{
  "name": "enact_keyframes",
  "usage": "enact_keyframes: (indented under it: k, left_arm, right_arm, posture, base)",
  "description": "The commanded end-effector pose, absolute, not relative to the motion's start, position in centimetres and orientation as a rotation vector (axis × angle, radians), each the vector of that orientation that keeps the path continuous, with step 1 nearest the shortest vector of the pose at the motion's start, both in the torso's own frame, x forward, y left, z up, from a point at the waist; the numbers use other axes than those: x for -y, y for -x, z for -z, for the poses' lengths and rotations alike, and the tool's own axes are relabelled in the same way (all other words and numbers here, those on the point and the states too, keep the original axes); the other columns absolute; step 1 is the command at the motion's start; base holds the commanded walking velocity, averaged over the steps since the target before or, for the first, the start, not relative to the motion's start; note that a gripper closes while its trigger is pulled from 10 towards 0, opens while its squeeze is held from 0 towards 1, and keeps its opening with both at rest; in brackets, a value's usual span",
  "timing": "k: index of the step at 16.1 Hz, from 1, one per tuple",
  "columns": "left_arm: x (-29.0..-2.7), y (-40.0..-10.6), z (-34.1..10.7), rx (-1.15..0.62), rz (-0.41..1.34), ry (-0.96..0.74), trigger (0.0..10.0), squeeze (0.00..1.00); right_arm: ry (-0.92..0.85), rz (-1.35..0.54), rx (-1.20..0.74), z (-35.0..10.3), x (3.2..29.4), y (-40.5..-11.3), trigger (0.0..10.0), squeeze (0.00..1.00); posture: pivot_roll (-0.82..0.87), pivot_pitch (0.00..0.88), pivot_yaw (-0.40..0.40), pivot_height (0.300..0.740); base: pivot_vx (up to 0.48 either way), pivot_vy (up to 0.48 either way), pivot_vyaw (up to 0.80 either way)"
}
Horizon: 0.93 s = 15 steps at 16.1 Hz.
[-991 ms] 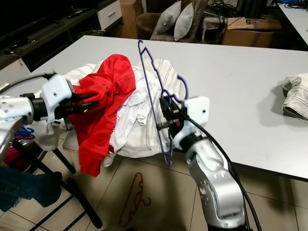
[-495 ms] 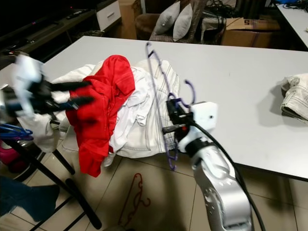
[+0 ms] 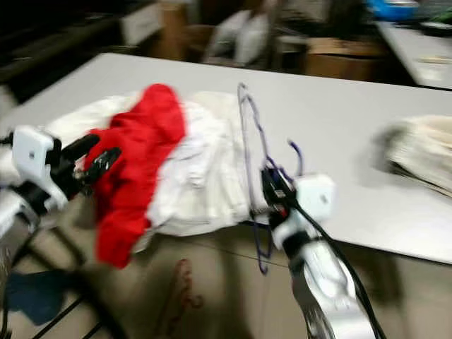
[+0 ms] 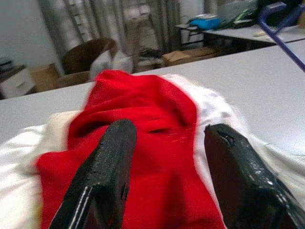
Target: Hang hanger
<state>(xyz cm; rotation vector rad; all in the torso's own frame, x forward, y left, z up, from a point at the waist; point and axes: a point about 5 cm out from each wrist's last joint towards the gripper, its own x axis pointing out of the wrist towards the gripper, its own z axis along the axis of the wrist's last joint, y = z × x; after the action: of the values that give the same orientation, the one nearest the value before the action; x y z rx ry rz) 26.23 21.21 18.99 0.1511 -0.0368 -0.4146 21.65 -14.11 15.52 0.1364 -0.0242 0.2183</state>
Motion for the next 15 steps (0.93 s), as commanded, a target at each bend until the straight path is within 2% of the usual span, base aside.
enact_keyframes:
  k: [1,5,7,10,12,15]
  left_arm:
    - [-21.2,-25.9,-19.0,0.052,0.369,-0.175,10.0,0.00]
    - [-21.4,-25.1,-18.3,0.048,0.283,-0.189,10.0,0.00]
    - [-21.0,-24.6,-18.8,0.099,0.269,-0.242,10.0,0.00]
    - [-20.3,-24.5,-18.9,0.125,0.240,-0.189,10.0,0.00]
    - [-19.7,-24.6,-18.7,0.115,0.246,-0.133,10.0,0.00]
    - [-19.5,-24.9,-18.4,0.097,0.228,-0.169,10.0,0.00]
  right_arm:
    - [-0.129,-0.192,0.053,-15.9,14.3,-21.4,10.0,0.00]
    - [-0.142,-0.181,0.052,-15.8,14.3,-21.1,10.0,0.00]
    - [-0.134,-0.199,0.060,-15.9,14.3,-21.1,10.0,0.00]
    - [-0.129,-0.207,0.081,-16.2,14.4,-21.0,10.0,0.00]
    - [-0.121,-0.208,0.087,-16.3,14.6,-21.1,10.0,0.00]
    - [-0.098,-0.208,0.093,-16.5,15.4,-21.4,10.0,0.00]
  posture:
    - [0.07,0.000,0.032,0.740]
    - [0.07,0.000,0.024,0.740]
    - [0.06,0.000,0.018,0.740]
    - [0.06,0.000,0.013,0.740]
    - [0.05,0.000,0.011,0.740]
    - [0.05,0.000,0.015,0.740]
  base:
    - [0.000,0.480,-0.80]
    - [0.000,0.461,-0.80]
    - [0.000,-0.201,-0.76]
    - [0.000,-0.480,0.00]
    - [0.000,0.000,0.00]
    - [0.000,0.000,0.00]
